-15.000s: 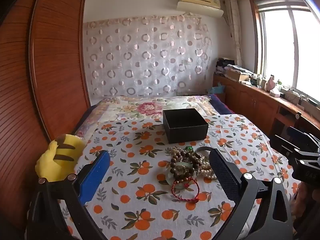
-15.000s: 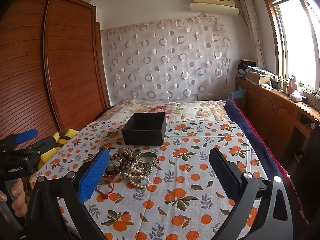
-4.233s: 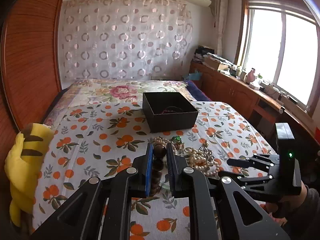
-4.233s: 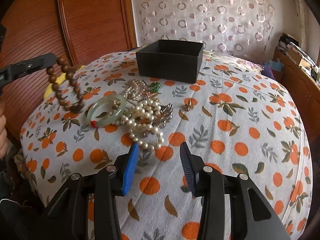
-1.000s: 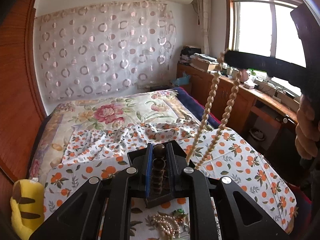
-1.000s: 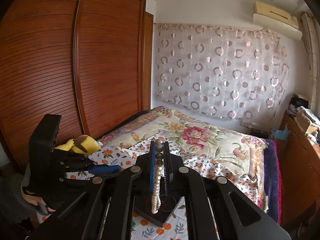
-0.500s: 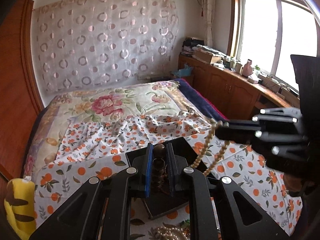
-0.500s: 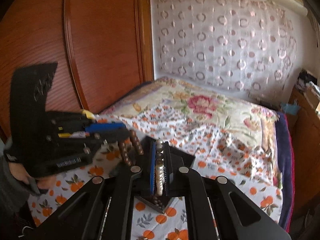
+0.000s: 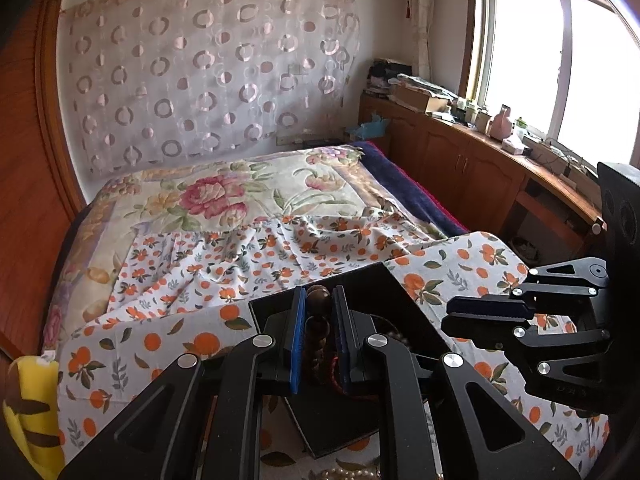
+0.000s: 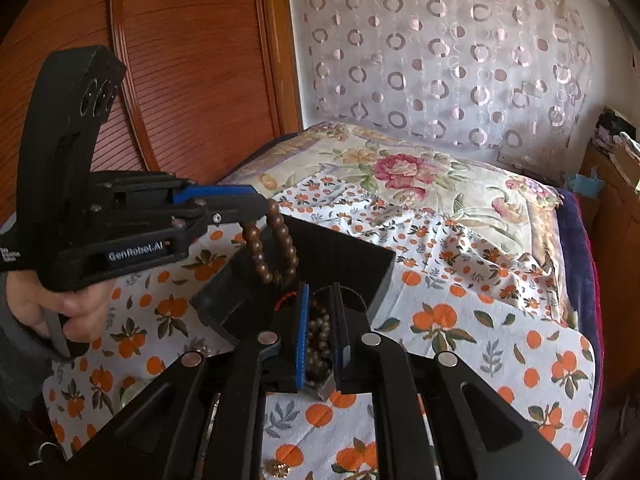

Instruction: Organize jewelry

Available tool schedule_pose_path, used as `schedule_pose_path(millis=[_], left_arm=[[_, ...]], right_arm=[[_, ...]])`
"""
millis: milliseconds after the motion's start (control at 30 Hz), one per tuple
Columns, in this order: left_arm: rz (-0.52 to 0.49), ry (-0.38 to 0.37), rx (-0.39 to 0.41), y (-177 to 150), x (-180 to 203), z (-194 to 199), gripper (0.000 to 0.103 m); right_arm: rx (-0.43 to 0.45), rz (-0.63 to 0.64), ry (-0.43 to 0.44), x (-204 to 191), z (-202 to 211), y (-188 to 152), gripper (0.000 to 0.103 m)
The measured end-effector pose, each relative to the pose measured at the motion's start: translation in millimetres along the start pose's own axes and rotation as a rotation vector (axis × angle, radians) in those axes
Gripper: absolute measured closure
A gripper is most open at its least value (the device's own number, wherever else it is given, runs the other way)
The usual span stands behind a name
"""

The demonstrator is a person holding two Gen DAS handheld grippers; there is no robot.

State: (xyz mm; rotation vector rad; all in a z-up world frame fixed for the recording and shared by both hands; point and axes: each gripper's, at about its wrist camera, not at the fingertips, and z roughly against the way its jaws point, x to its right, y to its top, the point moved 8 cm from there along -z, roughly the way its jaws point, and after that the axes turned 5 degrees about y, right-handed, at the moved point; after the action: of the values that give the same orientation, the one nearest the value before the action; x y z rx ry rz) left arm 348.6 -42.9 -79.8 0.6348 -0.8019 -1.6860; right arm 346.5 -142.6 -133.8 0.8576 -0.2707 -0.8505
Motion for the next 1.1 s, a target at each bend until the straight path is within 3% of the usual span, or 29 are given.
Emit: schedule_pose_path(millis=[167,267,567,867,1100], left_arm=[[-0.002,0.016,0.014,-1,-2,6,0.088],[-0.005,0.022,0.021,-10,-2,18,0.079],[0.001,0.024,0.002,-67,4,57,0.074],[0.009,0.037,0.0,-107,6,87,0.071],[0.001,0.066,-0.027,-134,7,98,0.054]], right_arm=[[-0.003,-0.015,-0.011,-1,7,-14,0.09],[-0.006,-0.029,-0.024,-6,12,-28,0.09],[-0.034,-0.07,-0.011,-34,23,-74,0.087],[-0.047,-0.088,-0.028,-52,29,-99,0.087],[-0.048,-0.1,-0.024,-63,32,-112,0.086]])
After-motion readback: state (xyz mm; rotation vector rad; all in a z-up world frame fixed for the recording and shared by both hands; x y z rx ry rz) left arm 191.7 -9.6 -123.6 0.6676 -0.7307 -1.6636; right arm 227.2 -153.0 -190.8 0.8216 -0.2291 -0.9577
